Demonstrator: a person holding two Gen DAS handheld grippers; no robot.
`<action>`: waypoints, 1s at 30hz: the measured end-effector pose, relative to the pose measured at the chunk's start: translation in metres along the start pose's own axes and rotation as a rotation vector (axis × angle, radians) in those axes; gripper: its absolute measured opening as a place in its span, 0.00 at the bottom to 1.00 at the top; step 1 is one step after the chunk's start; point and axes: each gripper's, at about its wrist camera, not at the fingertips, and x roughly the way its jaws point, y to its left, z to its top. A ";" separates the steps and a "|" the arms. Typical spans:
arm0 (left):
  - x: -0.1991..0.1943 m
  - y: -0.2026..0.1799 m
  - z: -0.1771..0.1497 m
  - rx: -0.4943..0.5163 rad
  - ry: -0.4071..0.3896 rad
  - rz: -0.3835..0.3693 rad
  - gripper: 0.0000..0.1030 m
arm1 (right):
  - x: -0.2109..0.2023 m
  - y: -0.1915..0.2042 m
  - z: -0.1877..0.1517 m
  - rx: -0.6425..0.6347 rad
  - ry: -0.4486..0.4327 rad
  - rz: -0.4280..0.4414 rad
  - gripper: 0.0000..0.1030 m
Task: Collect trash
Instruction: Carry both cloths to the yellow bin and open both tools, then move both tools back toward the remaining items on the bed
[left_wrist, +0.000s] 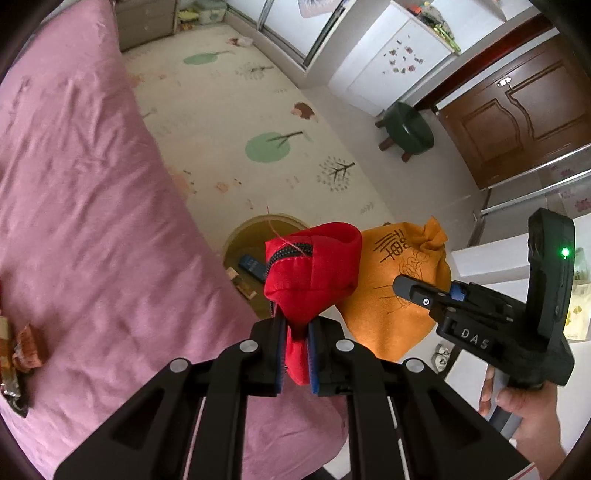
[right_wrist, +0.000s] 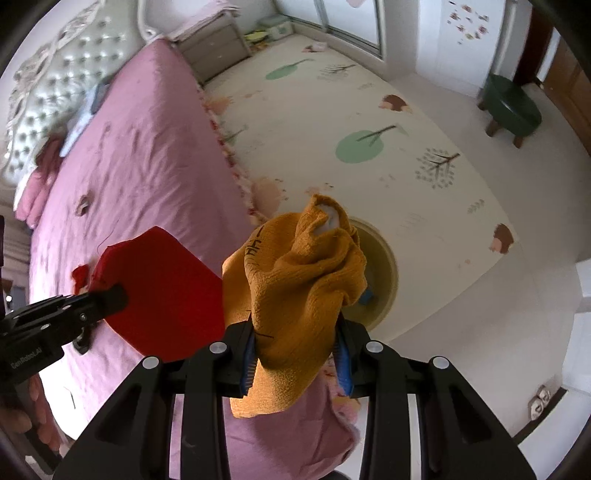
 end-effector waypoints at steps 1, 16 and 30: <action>0.007 -0.004 0.004 0.003 0.005 0.002 0.10 | 0.002 -0.004 0.002 0.004 -0.004 -0.011 0.33; 0.044 -0.028 0.033 0.046 0.030 0.031 0.74 | 0.010 -0.039 0.021 0.070 -0.035 -0.064 0.50; 0.001 0.016 0.005 0.005 0.004 0.097 0.78 | 0.000 0.016 0.014 0.009 -0.026 0.002 0.53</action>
